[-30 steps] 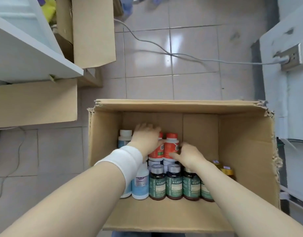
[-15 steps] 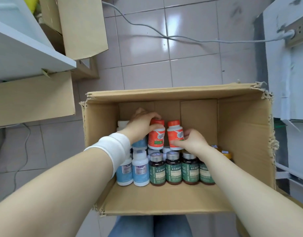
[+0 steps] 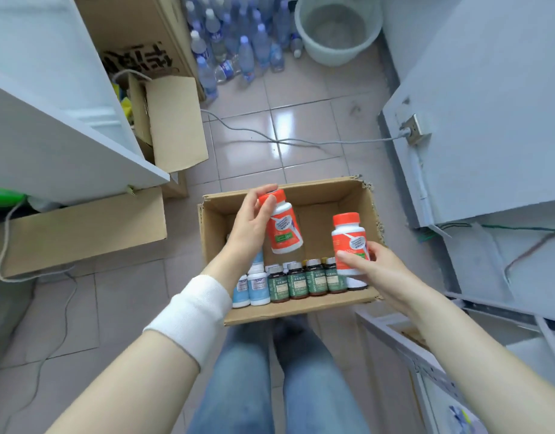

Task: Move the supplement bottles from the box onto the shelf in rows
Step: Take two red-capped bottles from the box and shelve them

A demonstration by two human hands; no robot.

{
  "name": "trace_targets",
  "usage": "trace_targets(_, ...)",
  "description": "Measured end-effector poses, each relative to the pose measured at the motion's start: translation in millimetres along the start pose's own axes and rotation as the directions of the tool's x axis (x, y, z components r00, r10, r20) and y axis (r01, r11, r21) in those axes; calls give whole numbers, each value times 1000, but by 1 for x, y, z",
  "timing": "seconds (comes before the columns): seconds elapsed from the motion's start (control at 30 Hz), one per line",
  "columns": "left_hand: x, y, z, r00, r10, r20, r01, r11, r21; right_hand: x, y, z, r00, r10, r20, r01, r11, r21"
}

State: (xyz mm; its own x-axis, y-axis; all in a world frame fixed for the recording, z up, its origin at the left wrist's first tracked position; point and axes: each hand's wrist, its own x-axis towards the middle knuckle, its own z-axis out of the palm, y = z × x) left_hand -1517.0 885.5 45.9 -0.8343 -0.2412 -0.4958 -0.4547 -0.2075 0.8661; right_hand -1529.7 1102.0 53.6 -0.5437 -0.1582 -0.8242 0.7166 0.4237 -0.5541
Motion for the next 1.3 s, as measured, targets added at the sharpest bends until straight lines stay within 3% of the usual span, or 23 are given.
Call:
trace_targets(0.23,-100,66,31,980,-97,176,120,985,-124,-158,17,14,983,-125,-135,159,948,277)
trace_targets(0.4,-182,80,47,864,-140,484,184,982,-43,-254,63,46,917,-219,-333,355,829,433)
trace_targets(0.57,-270,85,65,769,-119,628,91,993,78,-340,111,68,871,-172,-460,445,674,589)
trace_targets(0.7,-349,96,91,670,-23,742,-66,994,91,-411,153,71,781,-181,-598,549,655,519)
trace_targets(0.97,-544,83,169,403,135,905,-276,961,-20,-582,280,58,625,-179,-760,709,539,455)
trace_targets(1.2,-735,51,259,64,122,990,-402,912,-86,-747,417,27,404,-105,-909,809,505,301)
trace_targets(1.3,-798,45,295,-24,121,992,-457,881,-119,-802,452,10,340,-98,-935,828,503,248)
